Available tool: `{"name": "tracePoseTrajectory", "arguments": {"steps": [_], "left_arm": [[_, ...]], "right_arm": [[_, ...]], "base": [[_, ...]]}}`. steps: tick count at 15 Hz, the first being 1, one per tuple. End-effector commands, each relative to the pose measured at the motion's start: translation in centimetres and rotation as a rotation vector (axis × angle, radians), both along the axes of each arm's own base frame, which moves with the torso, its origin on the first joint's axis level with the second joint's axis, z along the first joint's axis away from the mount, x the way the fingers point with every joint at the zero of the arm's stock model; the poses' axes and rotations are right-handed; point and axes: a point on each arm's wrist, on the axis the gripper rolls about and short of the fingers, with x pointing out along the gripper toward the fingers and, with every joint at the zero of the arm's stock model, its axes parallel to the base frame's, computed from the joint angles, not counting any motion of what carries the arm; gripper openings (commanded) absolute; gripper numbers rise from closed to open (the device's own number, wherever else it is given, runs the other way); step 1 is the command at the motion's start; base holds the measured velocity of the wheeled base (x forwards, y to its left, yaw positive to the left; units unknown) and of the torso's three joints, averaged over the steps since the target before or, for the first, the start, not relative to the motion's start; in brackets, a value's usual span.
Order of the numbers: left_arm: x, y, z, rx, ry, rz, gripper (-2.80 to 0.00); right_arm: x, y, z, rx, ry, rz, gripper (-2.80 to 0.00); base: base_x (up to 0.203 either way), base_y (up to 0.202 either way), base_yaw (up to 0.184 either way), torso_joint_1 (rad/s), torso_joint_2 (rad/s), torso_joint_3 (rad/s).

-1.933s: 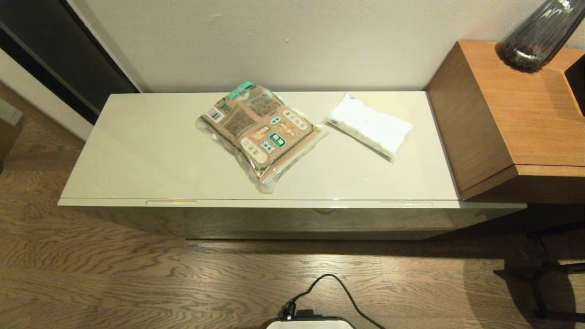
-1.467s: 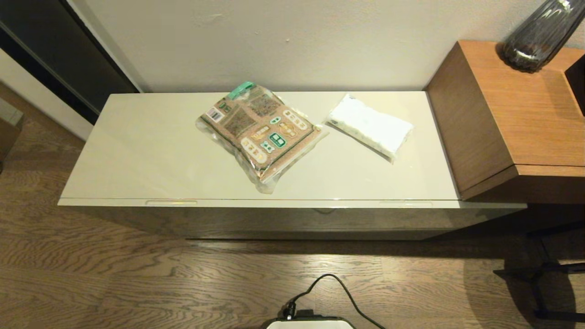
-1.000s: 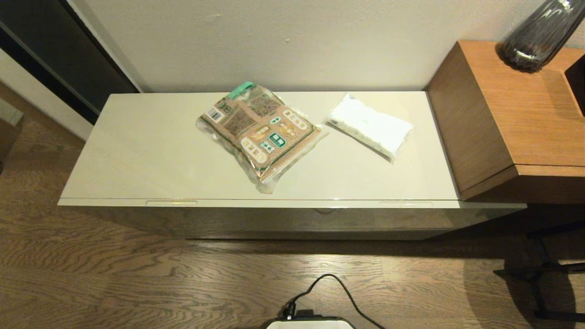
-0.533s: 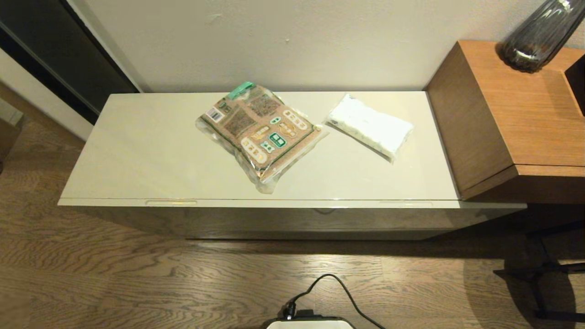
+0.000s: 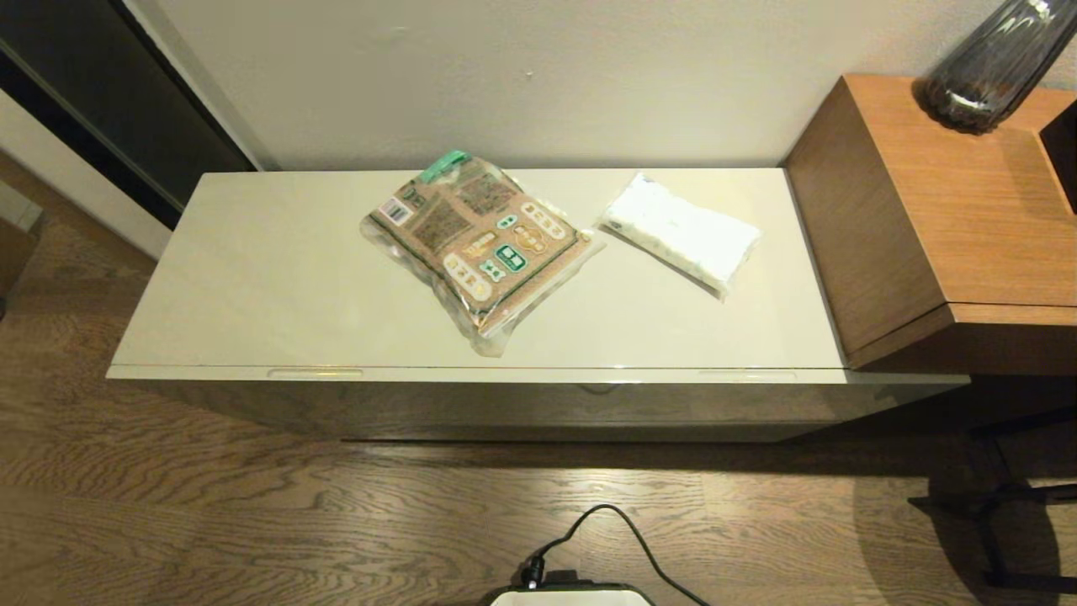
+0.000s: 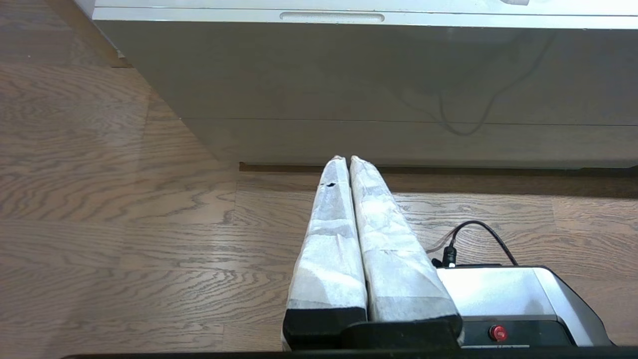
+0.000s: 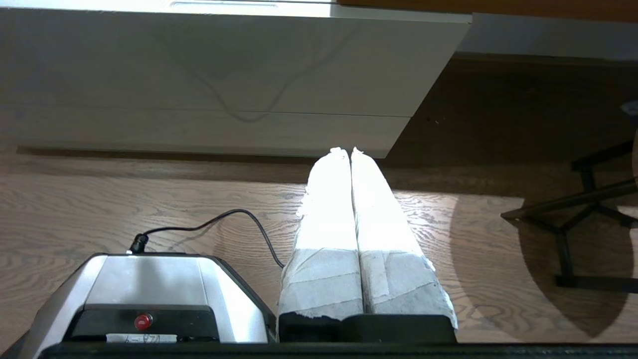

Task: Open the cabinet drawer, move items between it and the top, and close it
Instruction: Open the drawer

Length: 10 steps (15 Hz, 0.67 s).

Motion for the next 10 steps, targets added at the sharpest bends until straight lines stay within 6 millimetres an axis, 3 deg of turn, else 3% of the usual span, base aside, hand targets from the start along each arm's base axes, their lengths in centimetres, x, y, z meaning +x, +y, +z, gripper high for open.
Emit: {"name": "tracePoseTrajectory", "arguments": {"steps": [1, 3, 7, 10], "left_arm": [[0.01, 0.00, 0.01, -0.001, 0.001, 0.000, -2.80], [0.01, 0.00, 0.01, -0.001, 0.001, 0.000, -2.80], [0.01, 0.00, 0.01, -0.001, 0.001, 0.000, -2.80], [0.01, 0.00, 0.01, -0.001, 0.001, 0.000, -2.80]], "right_arm": [[0.01, 0.00, 0.01, 0.007, 0.001, -0.002, -2.80], [0.01, 0.00, 0.02, 0.004, -0.001, 0.000, -2.80], [0.01, 0.00, 0.03, 0.005, -0.001, 0.000, -2.80], [0.00, 0.01, 0.03, 0.004, 0.000, 0.003, -2.80]], "base": [[0.000, 0.000, 0.000, 0.000, 0.00, 0.000], [0.000, 0.000, 0.000, 0.164, 0.00, 0.167], [0.000, 0.000, 0.000, 0.326, -0.01, 0.302], [0.000, 0.000, 0.000, 0.145, -0.01, 0.120]]}}
